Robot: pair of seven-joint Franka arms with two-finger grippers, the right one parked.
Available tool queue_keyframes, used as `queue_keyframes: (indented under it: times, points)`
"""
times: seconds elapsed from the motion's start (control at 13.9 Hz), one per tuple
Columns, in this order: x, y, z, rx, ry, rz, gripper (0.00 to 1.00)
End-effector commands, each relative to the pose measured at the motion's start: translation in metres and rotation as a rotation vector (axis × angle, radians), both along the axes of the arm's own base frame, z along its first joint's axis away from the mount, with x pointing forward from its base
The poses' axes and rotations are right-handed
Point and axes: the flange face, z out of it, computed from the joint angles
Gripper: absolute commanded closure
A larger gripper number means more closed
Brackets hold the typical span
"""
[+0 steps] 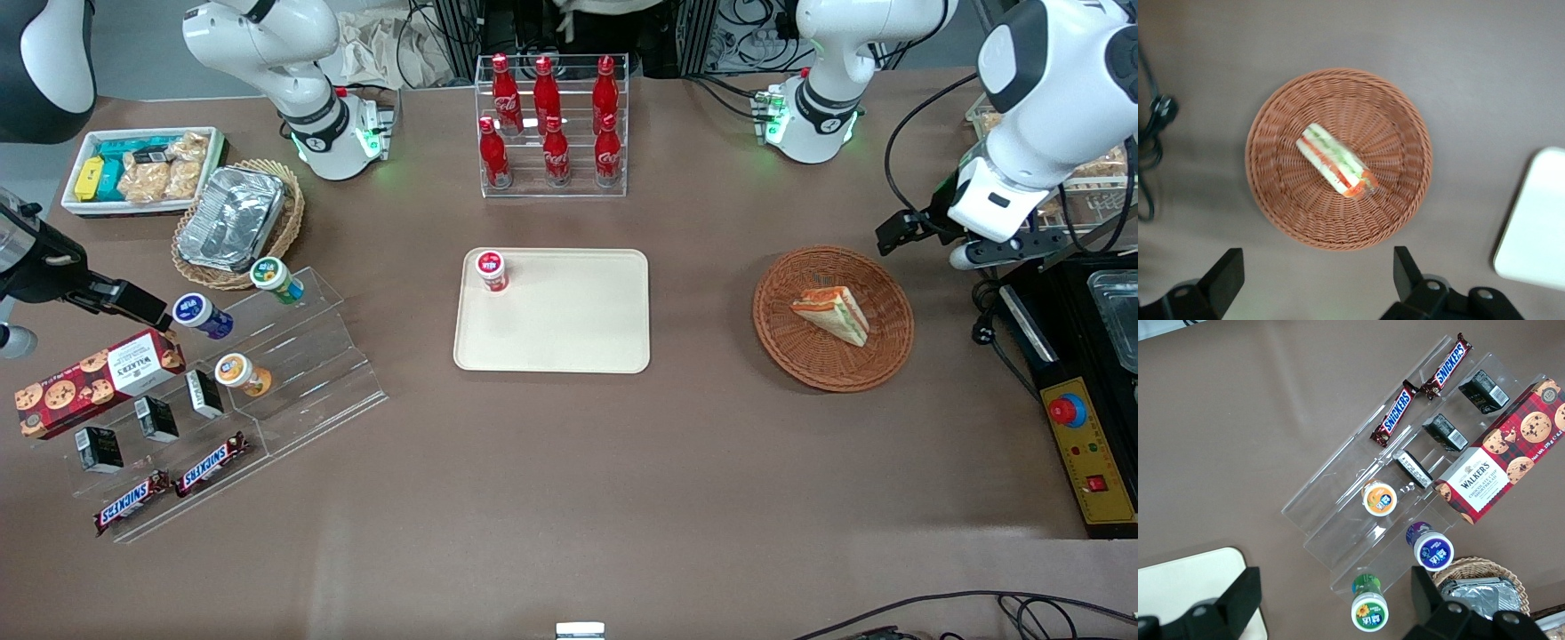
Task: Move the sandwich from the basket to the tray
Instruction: 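Lower the left gripper over the wrapped sandwich and close on it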
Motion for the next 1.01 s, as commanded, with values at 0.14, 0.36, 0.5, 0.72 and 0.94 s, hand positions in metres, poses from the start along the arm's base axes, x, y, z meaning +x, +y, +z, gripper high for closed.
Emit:
queue_keyframes:
  times: [0.14, 0.36, 0.5, 0.72, 0.94]
  points:
    - [-0.014, -0.007, -0.044, 0.11, -0.001, 0.285, 0.01]
    - [-0.025, -0.008, -0.086, 0.102, -0.027, 0.35, 0.01]
    - [-0.029, -0.009, -0.114, 0.077, -0.038, 0.378, 0.01]
    - [-0.022, -0.01, -0.143, 0.078, -0.014, 0.443, 0.01]
    - [-0.01, -0.015, -0.163, 0.058, -0.057, 0.534, 0.01]
